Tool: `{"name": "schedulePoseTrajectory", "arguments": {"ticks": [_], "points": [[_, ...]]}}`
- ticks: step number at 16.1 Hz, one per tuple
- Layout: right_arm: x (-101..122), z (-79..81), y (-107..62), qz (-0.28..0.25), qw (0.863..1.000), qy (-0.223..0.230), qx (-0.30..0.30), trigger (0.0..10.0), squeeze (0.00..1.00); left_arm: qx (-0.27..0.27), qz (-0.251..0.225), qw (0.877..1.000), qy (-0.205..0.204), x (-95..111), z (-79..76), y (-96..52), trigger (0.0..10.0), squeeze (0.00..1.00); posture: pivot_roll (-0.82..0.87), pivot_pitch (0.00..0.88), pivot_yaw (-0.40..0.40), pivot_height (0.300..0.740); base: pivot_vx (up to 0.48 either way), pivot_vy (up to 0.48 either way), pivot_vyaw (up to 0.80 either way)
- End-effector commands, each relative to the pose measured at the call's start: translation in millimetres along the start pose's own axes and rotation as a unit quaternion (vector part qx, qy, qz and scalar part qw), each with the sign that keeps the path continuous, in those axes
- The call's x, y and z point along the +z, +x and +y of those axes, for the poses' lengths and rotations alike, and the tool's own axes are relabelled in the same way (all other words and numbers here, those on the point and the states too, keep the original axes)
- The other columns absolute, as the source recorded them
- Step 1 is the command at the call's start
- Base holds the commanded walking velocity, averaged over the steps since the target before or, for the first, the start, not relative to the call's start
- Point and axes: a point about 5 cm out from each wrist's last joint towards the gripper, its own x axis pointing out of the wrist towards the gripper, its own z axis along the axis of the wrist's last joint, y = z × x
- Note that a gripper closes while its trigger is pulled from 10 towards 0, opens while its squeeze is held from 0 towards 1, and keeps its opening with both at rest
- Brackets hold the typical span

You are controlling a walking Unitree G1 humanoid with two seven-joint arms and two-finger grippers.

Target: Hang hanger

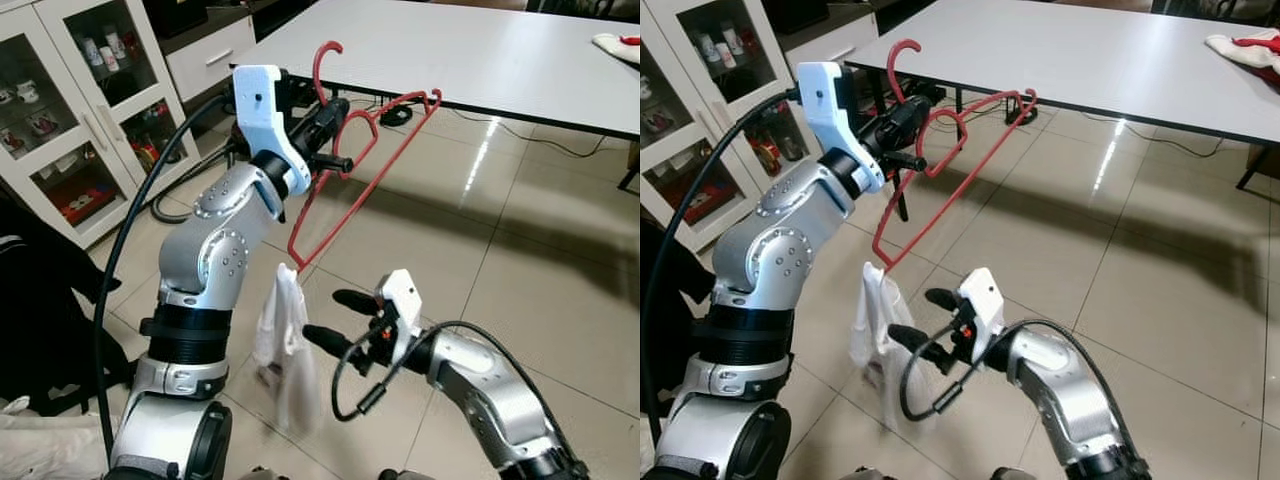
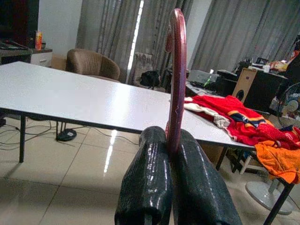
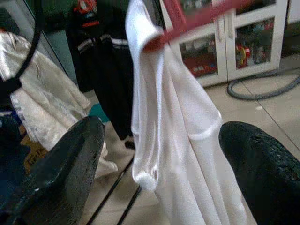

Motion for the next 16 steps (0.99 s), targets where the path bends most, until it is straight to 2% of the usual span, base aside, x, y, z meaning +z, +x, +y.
{"name": "schedulePoseTrajectory", "arguments": {"ticks": [1,6,9,10,11,13,16], "points": [[3.7,-1.1,4.9,-0.009,1.000,-0.009,-0.002,10.0,0.00,-0.015,-0.005,1.000,0.013,4.6,-4.8,-2.3,10.0,0.00,-0.09,0.048,0.113,0.740,0.000,0.000,0.00],[11.8,-11.1,14.6,-0.020,0.998,-0.049,-0.032,10.0,0.00,-0.034,0.007,0.999,0.017,0.4,-11.1,-2.6,10.0,0.00,-0.09,0.044,0.112,0.740,0.000,0.000,0.00],[12.8,-14.4,27.9,-0.027,0.997,-0.062,-0.041,10.0,0.00,-0.041,0.018,0.999,0.009,-5.9,-13.9,-4.4,10.0,0.00,-0.09,0.041,0.111,0.740,0.000,0.000,0.00],[13.1,-13.8,29.6,-0.029,0.997,-0.058,-0.039,10.0,0.00,-0.043,0.019,0.999,0.008,-6.3,-14.3,-4.5,10.0,0.00,-0.09,0.041,0.111,0.740,0.000,0.000,0.00],[14.2,-6.7,34.0,-0.036,0.998,-0.044,-0.013,10.0,0.00,-0.046,0.022,0.999,0.007,-7.9,-15.4,-5.1,10.0,0.00,-0.08,0.038,0.111,0.740,0.000,0.000,0.00],[5.5,2.1,32.9,-0.019,0.999,-0.042,0.019,10.0,0.00,-0.047,0.024,0.999,0.006,-9.0,-15.4,-5.8,10.0,0.00,-0.09,0.035,0.109,0.740,0.000,0.000,0.00],[-0.8,4.4,29.5,-0.007,0.999,-0.042,0.030,10.0,0.00,-0.046,0.026,0.999,0.005,-10.4,-15.0,-6.0,10.0,0.00,-0.09,0.032,0.108,0.740,0.000,0.000,0.00]]}}
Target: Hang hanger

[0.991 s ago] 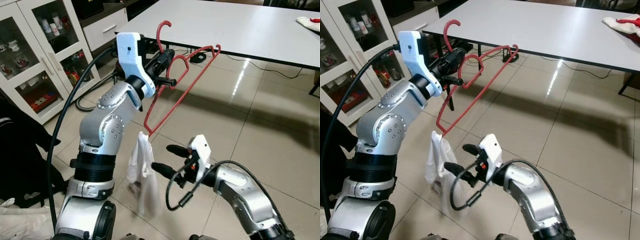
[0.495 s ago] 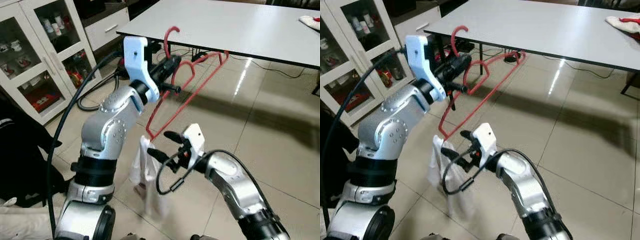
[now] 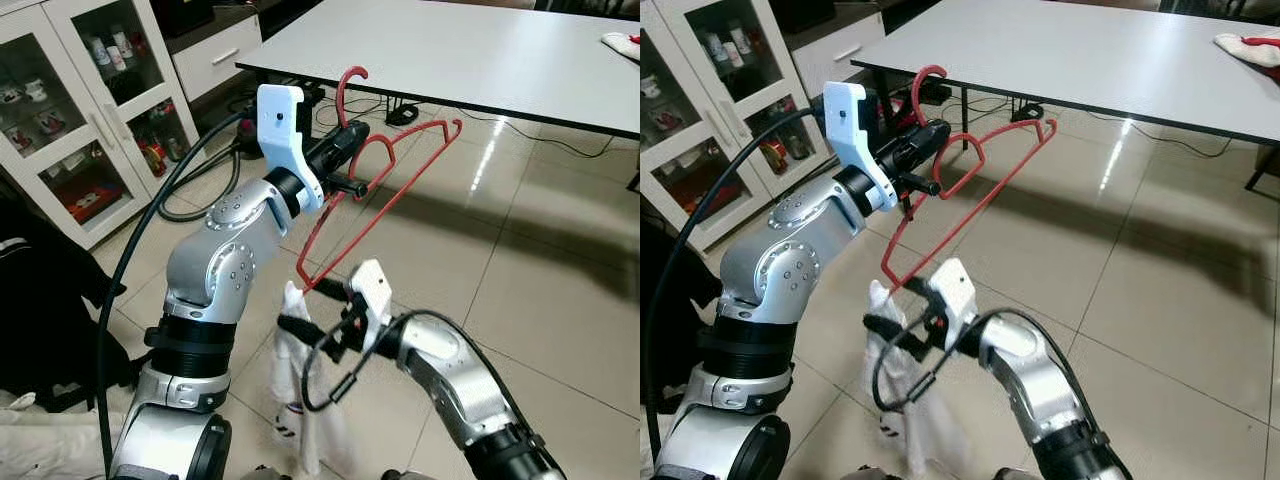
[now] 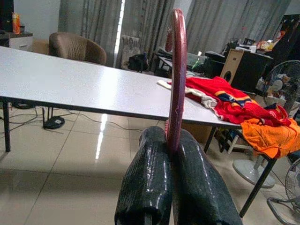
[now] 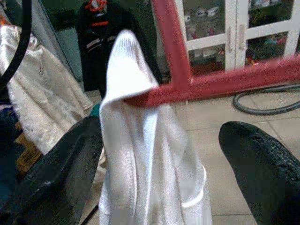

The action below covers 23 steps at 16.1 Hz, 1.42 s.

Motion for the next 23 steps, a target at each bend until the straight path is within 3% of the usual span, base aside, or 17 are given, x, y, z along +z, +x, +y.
{"name": "schedulePoseTrajectory", "arguments": {"ticks": [1,4,11,15,16,17,18,23], "points": [[3.8,4.7,1.6,0.001,1.000,-0.010,0.018,10.0,0.00,-0.009,-0.009,1.000,0.006,4.3,-3.2,-2.3,10.0,0.00,-0.09,0.032,0.108,0.740,0.000,0.000,0.00],[1.4,1.4,0.0,0.008,1.000,-0.016,0.004,10.0,0.00,-0.010,-0.011,1.000,0.003,5.1,-4.0,-1.5,10.0,0.00,-0.10,0.035,0.109,0.740,0.000,0.000,0.00],[3.4,-10.6,25.7,0.001,0.998,-0.039,-0.053,10.0,0.00,-0.021,-0.023,0.999,-0.020,12.3,-9.3,1.8,10.0,0.00,-0.09,0.046,0.115,0.740,0.000,0.000,0.00],[-3.3,-8.4,30.5,0.000,0.999,-0.018,-0.050,10.0,0.00,-0.020,-0.026,0.999,-0.024,14.2,-9.3,0.2,10.0,0.00,-0.09,0.049,0.110,0.740,0.000,0.000,0.00],[-6.0,-8.1,32.4,-0.003,0.999,-0.005,-0.053,4.3,0.00,-0.021,-0.028,0.999,-0.029,15.2,-10.2,0.1,10.0,0.00,-0.09,0.048,0.110,0.740,0.000,0.000,0.00],[-6.8,-8.0,33.2,-0.003,0.999,-0.002,-0.054,3.5,0.00,-0.022,-0.029,0.999,-0.031,15.7,-10.4,0.2,10.0,0.00,-0.09,0.046,0.112,0.740,0.000,0.000,0.00],[-8.1,-7.7,35.1,-0.002,0.999,0.002,-0.055,0.0,0.00,-0.022,-0.029,0.999,-0.033,16.6,-10.4,0.5,10.0,0.00,-0.09,0.042,0.116,0.740,0.000,0.000,0.00],[-3.7,-5.3,43.5,-0.019,0.999,0.017,-0.045,0.0,0.00,-0.027,-0.030,0.999,-0.036,20.4,-10.9,2.6,10.0,0.00,-0.09,0.038,0.125,0.740,0.000,0.000,0.00]]}}
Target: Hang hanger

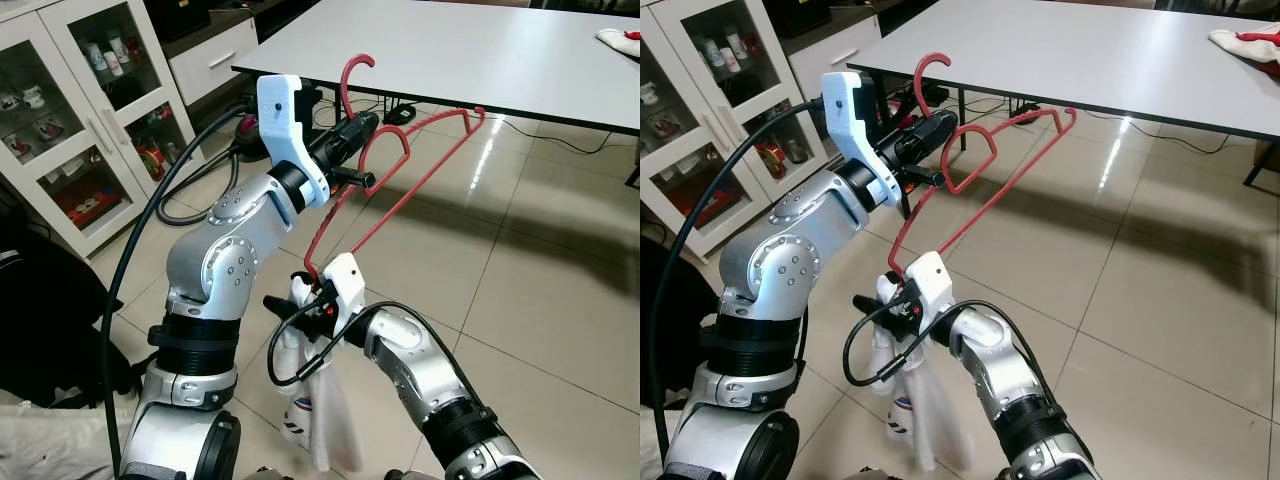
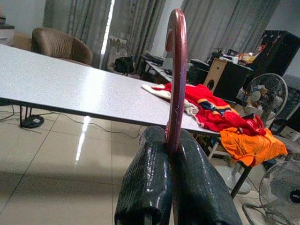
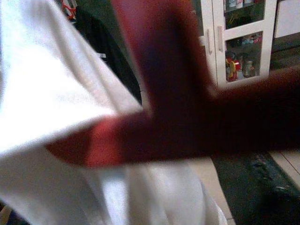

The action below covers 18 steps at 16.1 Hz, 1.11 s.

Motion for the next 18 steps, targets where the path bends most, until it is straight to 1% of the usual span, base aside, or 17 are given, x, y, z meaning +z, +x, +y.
{"name": "schedulePoseTrajectory", "arguments": {"ticks": [1,3,5,7,9,11,13,15,17,18], "points": [[3.1,1.1,2.2,-0.013,1.000,0.009,0.004,0.0,0.00,-0.010,-0.017,1.000,0.009,13.1,-4.2,1.0,10.0,0.00,-0.09,0.040,0.124,0.740,0.000,0.000,0.00],[5.4,-0.4,-1.7,-0.023,1.000,0.010,-0.003,0.0,0.00,-0.005,-0.016,1.000,0.004,12.5,-1.8,0.5,10.0,0.00,-0.09,0.044,0.121,0.740,0.000,0.000,0.00],[9.6,0.6,-5.5,-0.034,0.999,0.002,-0.005,0.0,0.00,-0.003,-0.009,1.000,0.007,8.9,1.2,-0.8,10.0,0.00,-0.09,0.042,0.114,0.740,0.000,0.000,0.00],[9.6,0.6,-5.5,-0.034,0.999,0.002,-0.005,0.0,0.00,-0.003,-0.009,1.000,0.007,8.9,1.2,-0.8,10.0,0.00,-0.09,0.042,0.114,0.740,0.000,0.000,0.00],[16.0,3.5,-12.8,-0.052,0.999,-0.003,-0.006,0.0,0.00,0.010,-0.006,1.000,0.010,4.1,7.4,-1.5,10.0,0.00,-0.11,0.031,0.106,0.740,0.000,0.000,0.00],[19.9,2.8,-14.6,-0.061,0.998,-0.005,-0.011,0.0,0.00,0.012,-0.008,1.000,0.008,3.4,7.7,-0.8,10.0,0.00,-0.11,0.027,0.106,0.740,0.000,0.000,0.00],[24.9,3.2,-15.6,-0.069,0.998,-0.007,-0.010,0.0,0.00,0.023,-0.004,1.000,-0.005,0.7,10.6,-0.8,10.0,0.00,-0.12,0.024,0.103,0.740,0.000,0.000,0.00],[28.9,5.0,-17.5,-0.070,0.997,-0.018,-0.009,0.0,0.00,0.044,-0.007,0.999,-0.027,-1.2,15.9,0.3,10.0,0.00,-0.12,0.020,0.099,0.740,0.000,0.000,0.00],[35.4,10.5,-17.5,-0.067,0.996,-0.056,0.000,0.0,0.00,0.093,-0.019,0.994,-0.047,-4.7,24.4,1.8,10.0,0.00,-0.12,0.019,0.099,0.740,0.000,0.000,0.00],[39.9,13.5,-16.9,-0.070,0.995,-0.072,0.006,0.0,0.00,0.108,-0.027,0.992,-0.056,-7.0,27.0,1.9,10.0,0.00,-0.12,0.019,0.099,0.740,0.000,0.000,0.00]]}}
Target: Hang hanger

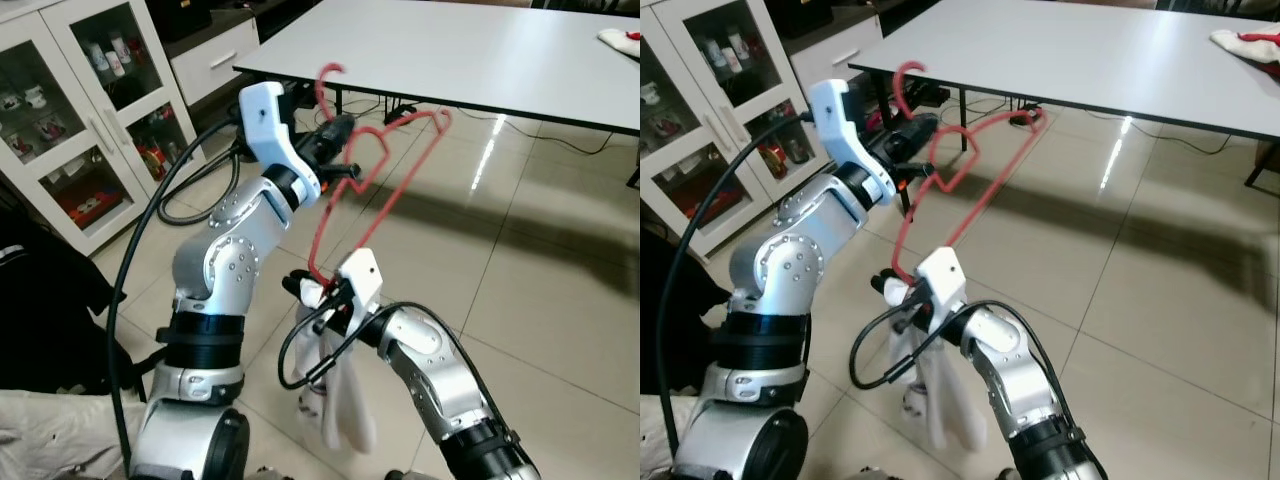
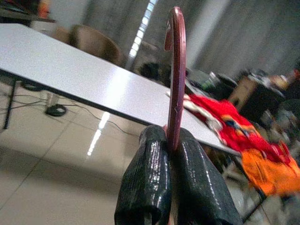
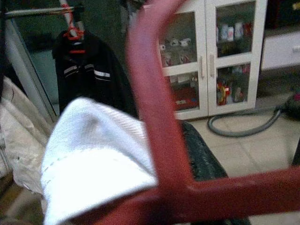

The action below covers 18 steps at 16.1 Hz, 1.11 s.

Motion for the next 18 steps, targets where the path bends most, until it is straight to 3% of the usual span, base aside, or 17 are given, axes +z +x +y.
{"name": "schedulePoseTrajectory", "arguments": {"ticks": [1,4,7,10,12,14,15,17,18], "points": [[22.0,5.3,6.0,-0.032,0.999,-0.033,0.009,0.0,0.00,0.024,-0.003,1.000,-0.012,-4.0,6.7,0.2,10.0,0.00,-0.12,0.021,0.099,0.740,0.000,0.000,0.00],[50.3,12.0,13.0,-0.076,0.996,-0.031,0.018,0.0,0.00,0.058,0.027,0.997,-0.045,-34.3,14.3,-3.8,10.0,0.00,-0.12,0.024,0.106,0.740,0.000,0.000,0.00],[56.5,14.6,14.9,-0.083,0.996,-0.031,0.021,0.0,0.00,0.151,0.053,0.983,-0.091,-57.1,38.6,-5.7,10.0,0.00,-0.13,0.029,0.112,0.740,0.000,0.000,0.00],[62.3,16.2,14.8,-0.085,0.995,-0.041,0.023,0.0,0.00,0.204,0.077,0.973,-0.080,-73.6,55.2,-11.6,10.0,0.00,-0.13,0.032,0.115,0.740,0.000,0.000,0.00],[71.6,17.4,14.3,-0.093,0.994,-0.049,0.026,0.0,0.00,0.226,0.098,0.969,-0.016,-85.6,62.8,-16.5,10.0,0.00,-0.13,0.033,0.116,0.740,0.000,0.000,0.00],[75.3,17.0,12.5,-0.098,0.994,-0.048,0.027,0.0,0.00,0.235,0.113,0.961,0.091,-93.6,71.4,-21.6,10.0,0.00,-0.13,0.035,0.113,0.740,0.000,0.000,0.00],[71.0,14.4,10.1,-0.091,0.995,-0.042,0.021,0.0,0.00,0.223,0.114,0.950,0.186,-93.6,73.7,-23.6,10.0,0.00,-0.13,0.035,0.111,0.740,0.000,0.000,0.00],[61.6,10.5,4.1,-0.077,0.996,-0.030,0.012,0.0,0.00,0.209,0.105,0.939,0.251,-92.7,74.4,-25.9,10.0,0.00,-0.13,0.036,0.108,0.740,0.000,0.000,0.00],[53.6,7.0,0.1,-0.066,0.998,-0.023,0.003,0.0,0.00,0.207,0.105,0.942,0.244,-94.8,75.1,-27.0,10.0,0.00,-0.13,0.038,0.107,0.740,0.000,0.000,0.00]]}}
